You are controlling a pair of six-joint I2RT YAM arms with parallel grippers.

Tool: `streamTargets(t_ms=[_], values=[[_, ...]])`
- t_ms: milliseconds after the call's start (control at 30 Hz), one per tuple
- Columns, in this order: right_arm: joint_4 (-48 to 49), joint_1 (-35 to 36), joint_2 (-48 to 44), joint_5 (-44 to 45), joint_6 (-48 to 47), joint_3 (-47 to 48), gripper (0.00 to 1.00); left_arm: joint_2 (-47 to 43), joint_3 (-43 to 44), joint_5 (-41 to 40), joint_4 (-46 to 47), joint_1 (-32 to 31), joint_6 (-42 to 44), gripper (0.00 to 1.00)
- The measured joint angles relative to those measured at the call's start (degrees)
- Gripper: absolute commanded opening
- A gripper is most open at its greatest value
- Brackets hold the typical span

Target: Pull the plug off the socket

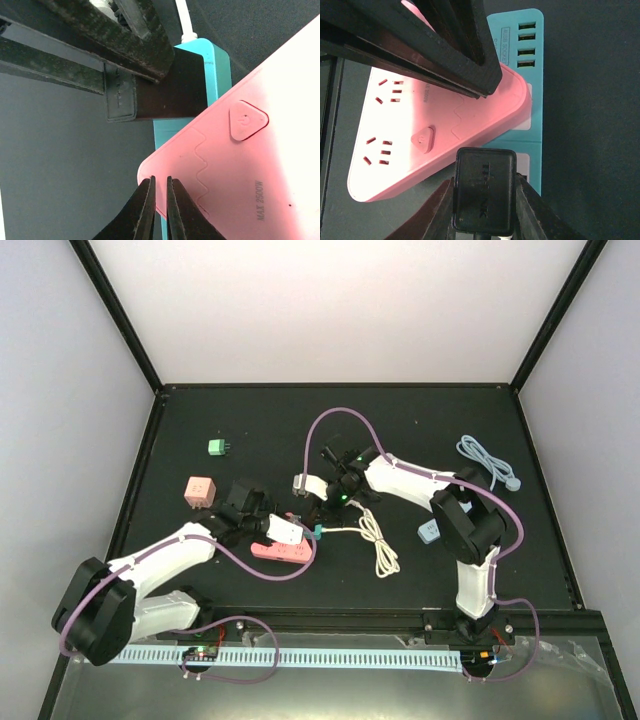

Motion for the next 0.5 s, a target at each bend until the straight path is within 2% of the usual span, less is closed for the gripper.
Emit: streamTargets(t_ms=[500], values=[[-3.3,-0.2,-1.9,-3.1,-0.2,1.9,0.01,1.2,1.0,-1.0,-0.2,-0.8,0.2,0.08]])
